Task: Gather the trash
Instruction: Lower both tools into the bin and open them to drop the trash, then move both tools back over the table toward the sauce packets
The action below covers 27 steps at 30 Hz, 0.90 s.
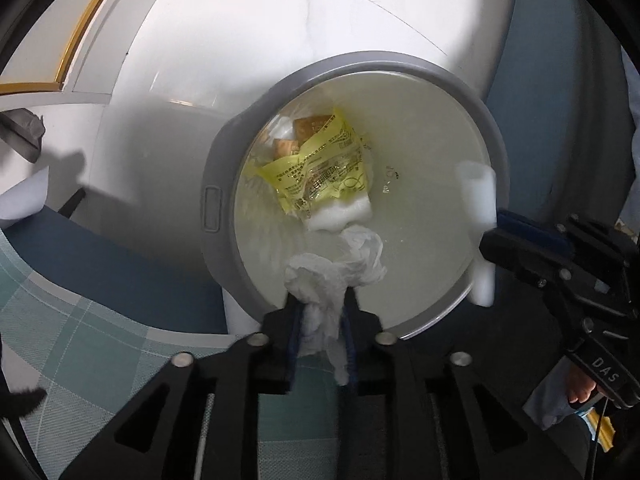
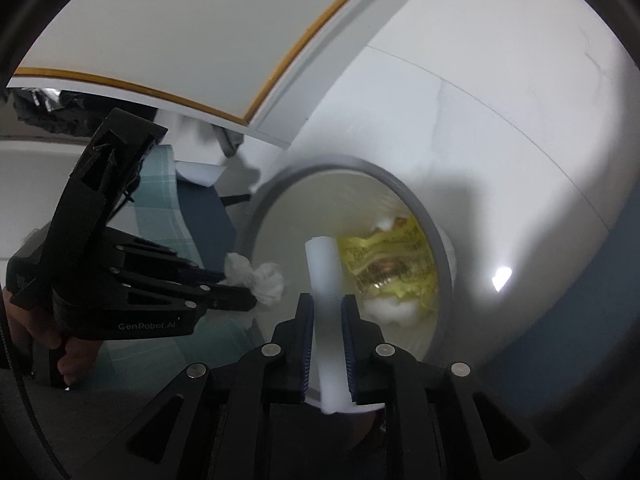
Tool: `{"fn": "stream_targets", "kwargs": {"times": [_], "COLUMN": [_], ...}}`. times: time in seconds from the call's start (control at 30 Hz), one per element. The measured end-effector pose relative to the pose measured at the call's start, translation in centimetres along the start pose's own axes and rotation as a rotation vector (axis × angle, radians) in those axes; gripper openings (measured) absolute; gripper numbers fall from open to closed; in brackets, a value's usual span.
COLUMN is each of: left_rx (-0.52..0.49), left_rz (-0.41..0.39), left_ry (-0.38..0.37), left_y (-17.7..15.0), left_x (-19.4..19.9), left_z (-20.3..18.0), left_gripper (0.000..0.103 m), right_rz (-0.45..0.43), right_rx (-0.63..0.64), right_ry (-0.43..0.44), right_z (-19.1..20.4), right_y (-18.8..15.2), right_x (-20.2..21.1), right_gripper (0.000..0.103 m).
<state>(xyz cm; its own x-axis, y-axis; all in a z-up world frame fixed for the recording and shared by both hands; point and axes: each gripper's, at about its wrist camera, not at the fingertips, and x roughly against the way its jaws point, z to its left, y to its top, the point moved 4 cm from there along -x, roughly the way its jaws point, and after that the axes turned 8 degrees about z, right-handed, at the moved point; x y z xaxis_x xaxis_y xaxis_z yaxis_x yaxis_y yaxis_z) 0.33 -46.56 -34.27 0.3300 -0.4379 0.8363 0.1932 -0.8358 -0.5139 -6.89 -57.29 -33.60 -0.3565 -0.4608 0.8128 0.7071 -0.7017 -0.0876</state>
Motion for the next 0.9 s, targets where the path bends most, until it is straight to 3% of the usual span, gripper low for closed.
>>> {"fn": "stream_targets", "kwargs": {"times": [0.13,0.17,0.23,0.5,0.67,0.73,0.83,0.9], "left_rx": [0.006,0.003,-0.006,-0.040,-0.096,-0.081,-0.035,0.018], "left_rz": [-0.054,-0.063,-0.078,-0.189,-0.284,-0.340,-0.460,-0.547], "left_ry": [-0.014,-0.003,0.039,0.146,0.360,0.377,0.429,0.447], "left_y": [0.2,0.1,0.0,-0.5,-2.5,-3.7,-6.2,-8.1], "left_x": [0.9,1.4,1.6,4.7,8.4,10.3,13.5,15.8], "left_z": [0.0,0.0,0.1,0.5,0.2,0.1,0.7,1.5], "left_gripper": [0.057,0.060,0.060,0.061,0.061,0.061,0.061,0.061], "right_rz": [0.035,0.034,0.021,-0.020,-0.090,-0.130,-0.192,-0.234], "right_rx": [-0.001,-0.001,-0.004,0.030,0.045,0.054,0.081,0.102], "right_ry": [-0.011,-0.011,-0.007,-0.025,-0.032,-0.031,-0.030,-0.031], "right_z": [-0.2,-0.3,-0.2,1.0,2.0,2.7,4.3,5.3], "right_y": [-0.7,-0.7,-0.6,-1.0,-0.7,-0.4,0.0,0.0], "right_x": [-0.7,-0.6,-0.3,1.7,4.5,6.2,8.4,10.0], "right_gripper": [0.016,0.018,0.025,0.029,0.031,0.032,0.042,0.056]}}
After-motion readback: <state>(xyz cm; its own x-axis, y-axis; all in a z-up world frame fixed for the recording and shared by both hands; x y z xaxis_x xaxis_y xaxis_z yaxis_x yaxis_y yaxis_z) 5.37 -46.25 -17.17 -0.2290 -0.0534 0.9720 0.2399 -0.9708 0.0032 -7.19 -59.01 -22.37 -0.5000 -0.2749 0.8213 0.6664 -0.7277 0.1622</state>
